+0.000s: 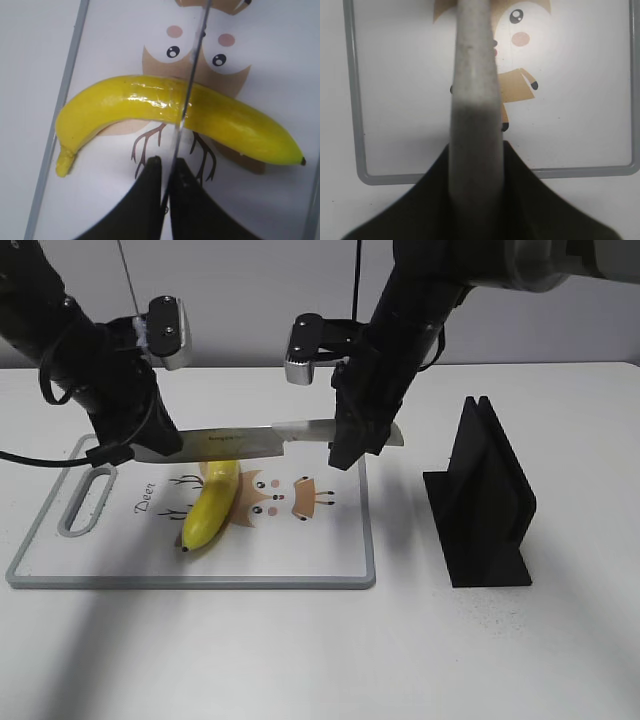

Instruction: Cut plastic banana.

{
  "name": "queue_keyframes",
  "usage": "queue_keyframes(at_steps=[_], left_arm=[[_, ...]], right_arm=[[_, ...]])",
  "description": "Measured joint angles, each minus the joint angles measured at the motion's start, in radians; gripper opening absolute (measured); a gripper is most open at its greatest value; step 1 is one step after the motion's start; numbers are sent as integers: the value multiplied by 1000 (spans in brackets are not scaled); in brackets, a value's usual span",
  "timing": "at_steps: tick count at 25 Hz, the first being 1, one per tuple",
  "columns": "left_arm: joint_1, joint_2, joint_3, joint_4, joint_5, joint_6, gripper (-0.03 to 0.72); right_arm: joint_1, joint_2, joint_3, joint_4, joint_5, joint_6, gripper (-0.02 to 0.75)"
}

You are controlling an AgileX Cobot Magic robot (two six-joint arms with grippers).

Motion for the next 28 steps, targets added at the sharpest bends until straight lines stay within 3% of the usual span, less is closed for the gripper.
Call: queue_keyframes(at_steps=[28], left_arm=[[7, 111, -16, -81, -49, 57, 23]], right_arm=[[-2, 82, -9, -26, -52, -1, 198]])
